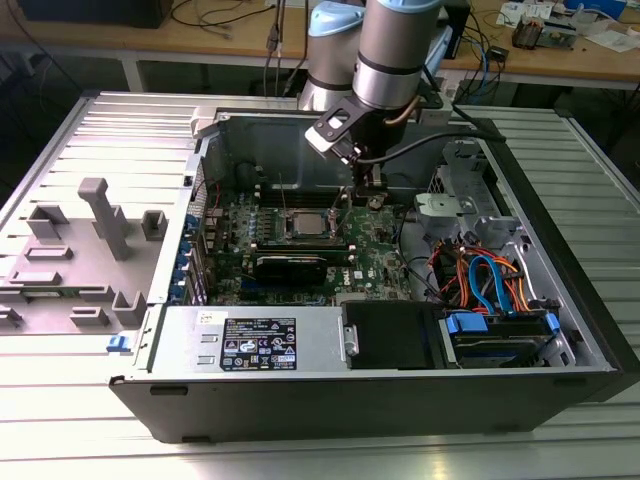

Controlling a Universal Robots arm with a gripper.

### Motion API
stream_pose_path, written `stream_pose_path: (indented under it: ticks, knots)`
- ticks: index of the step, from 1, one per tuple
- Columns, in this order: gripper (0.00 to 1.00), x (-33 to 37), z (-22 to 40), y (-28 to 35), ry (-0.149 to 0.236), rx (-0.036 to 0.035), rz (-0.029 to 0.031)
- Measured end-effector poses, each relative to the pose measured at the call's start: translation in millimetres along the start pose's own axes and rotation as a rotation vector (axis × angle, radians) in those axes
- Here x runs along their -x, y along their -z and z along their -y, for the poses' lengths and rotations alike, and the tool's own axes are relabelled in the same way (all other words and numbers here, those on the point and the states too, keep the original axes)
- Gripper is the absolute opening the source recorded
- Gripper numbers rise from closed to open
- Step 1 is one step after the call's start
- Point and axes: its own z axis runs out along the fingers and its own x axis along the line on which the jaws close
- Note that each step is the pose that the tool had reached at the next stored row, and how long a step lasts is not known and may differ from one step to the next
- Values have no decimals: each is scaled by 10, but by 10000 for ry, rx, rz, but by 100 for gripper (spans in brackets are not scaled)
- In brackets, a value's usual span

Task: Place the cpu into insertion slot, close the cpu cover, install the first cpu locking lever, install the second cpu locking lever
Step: 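Close the cpu cover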

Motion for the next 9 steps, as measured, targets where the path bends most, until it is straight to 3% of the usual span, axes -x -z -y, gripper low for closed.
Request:
stream_pose_path:
  ticks: [9]
  knots:
    - [11,-7,116,-3,0,0,0]
